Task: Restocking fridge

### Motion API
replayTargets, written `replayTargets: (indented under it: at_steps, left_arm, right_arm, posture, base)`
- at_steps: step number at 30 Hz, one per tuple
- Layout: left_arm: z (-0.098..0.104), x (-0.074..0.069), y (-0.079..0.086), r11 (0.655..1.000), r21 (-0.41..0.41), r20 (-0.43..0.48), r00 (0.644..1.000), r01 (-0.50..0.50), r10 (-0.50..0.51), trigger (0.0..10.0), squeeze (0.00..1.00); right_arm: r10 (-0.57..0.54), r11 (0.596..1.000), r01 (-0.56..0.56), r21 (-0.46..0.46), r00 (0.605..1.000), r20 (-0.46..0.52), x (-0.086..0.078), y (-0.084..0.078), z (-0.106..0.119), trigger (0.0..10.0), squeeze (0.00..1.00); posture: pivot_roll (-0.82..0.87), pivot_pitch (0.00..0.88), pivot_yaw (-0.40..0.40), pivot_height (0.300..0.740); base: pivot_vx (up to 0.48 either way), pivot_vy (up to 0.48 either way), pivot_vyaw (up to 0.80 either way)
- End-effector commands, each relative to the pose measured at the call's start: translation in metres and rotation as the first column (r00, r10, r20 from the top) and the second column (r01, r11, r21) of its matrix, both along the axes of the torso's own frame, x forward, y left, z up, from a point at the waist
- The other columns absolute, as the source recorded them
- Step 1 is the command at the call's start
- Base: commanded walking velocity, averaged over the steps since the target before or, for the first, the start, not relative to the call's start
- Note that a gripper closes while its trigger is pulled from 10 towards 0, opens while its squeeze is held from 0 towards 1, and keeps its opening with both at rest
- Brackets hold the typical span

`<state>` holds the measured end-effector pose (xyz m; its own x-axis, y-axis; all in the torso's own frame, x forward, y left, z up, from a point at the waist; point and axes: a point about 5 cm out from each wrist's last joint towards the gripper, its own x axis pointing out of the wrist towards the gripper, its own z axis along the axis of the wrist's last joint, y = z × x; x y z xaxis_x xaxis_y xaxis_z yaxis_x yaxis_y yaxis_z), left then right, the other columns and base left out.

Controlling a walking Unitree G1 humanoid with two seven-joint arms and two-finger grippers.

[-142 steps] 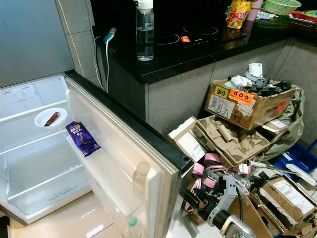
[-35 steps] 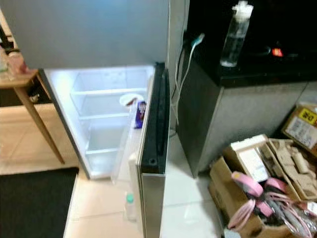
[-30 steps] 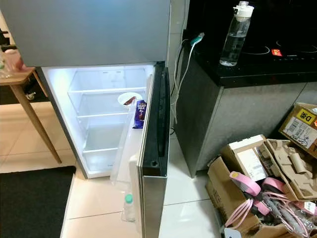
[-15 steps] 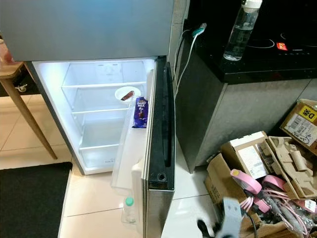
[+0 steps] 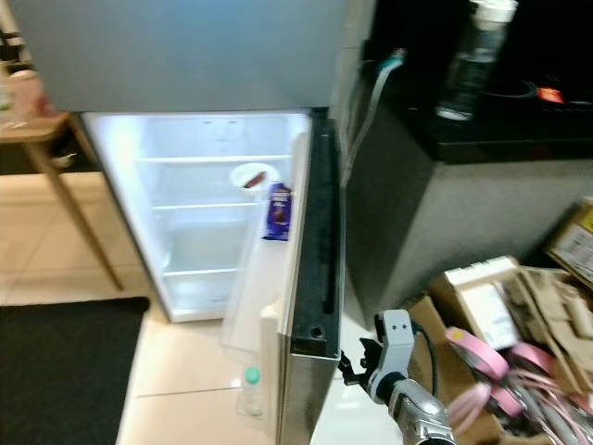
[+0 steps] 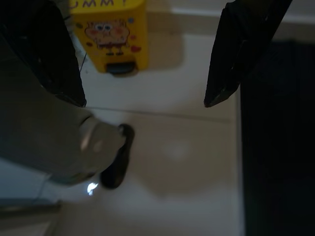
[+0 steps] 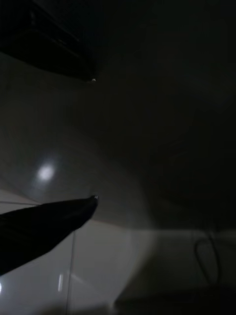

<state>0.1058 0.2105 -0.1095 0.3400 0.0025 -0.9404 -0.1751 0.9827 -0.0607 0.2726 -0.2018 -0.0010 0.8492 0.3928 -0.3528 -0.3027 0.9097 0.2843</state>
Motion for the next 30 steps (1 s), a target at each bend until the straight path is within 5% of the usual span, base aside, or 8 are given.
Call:
replayTargets:
  at_steps: [1,16,20,26,30]
  left_arm:
    - [-0.001,-0.006,0.003,1.0,0.007,-0.019,1.0,-0.005,0.006,10.0,0.0]
    - [-0.001,-0.006,0.005,1.0,0.006,-0.019,1.0,0.004,-0.004,10.0,0.0]
    - [0.0,-0.005,0.004,1.0,0.006,-0.017,1.0,0.003,-0.003,10.0,0.0]
    - [0.0,-0.004,0.004,1.0,0.005,-0.015,1.0,-0.001,0.001,10.0,0.0]
    - [0.0,-0.004,0.004,1.0,0.007,-0.014,1.0,-0.004,0.004,10.0,0.0]
  right_arm:
    - [0.086,0.996,-0.086,0.008,0.996,0.038,0.004,0.014,0.005,10.0,0.0]
    - [0.372,0.923,-0.381,0.058,0.919,0.132,0.001,0.054,0.015,10.0,0.0]
    - [0.473,0.859,-0.502,0.096,0.852,0.223,0.003,0.08,0.031,10.0,0.0]
    - [0.471,0.855,-0.507,0.11,0.847,0.247,0.007,0.09,0.036,10.0,0.0]
    - [0.374,0.923,-0.383,0.037,0.915,0.15,0.009,0.08,0.021,10.0,0.0]
  posture:
    - [-0.05,0.04,0.003,0.74]
    - [-0.04,0.037,0.007,0.74]
    - [-0.03,0.041,0.004,0.74]
    - [-0.03,0.04,0.002,0.74]
    - [-0.03,0.04,-0.001,0.74]
  base:
    - [0.0,0.0,0.76]
    - [0.0,0.0,0.76]
    - [0.0,0.0,0.76]
    - [0.0,0.0,0.76]
    - [0.0,0.0,0.76]
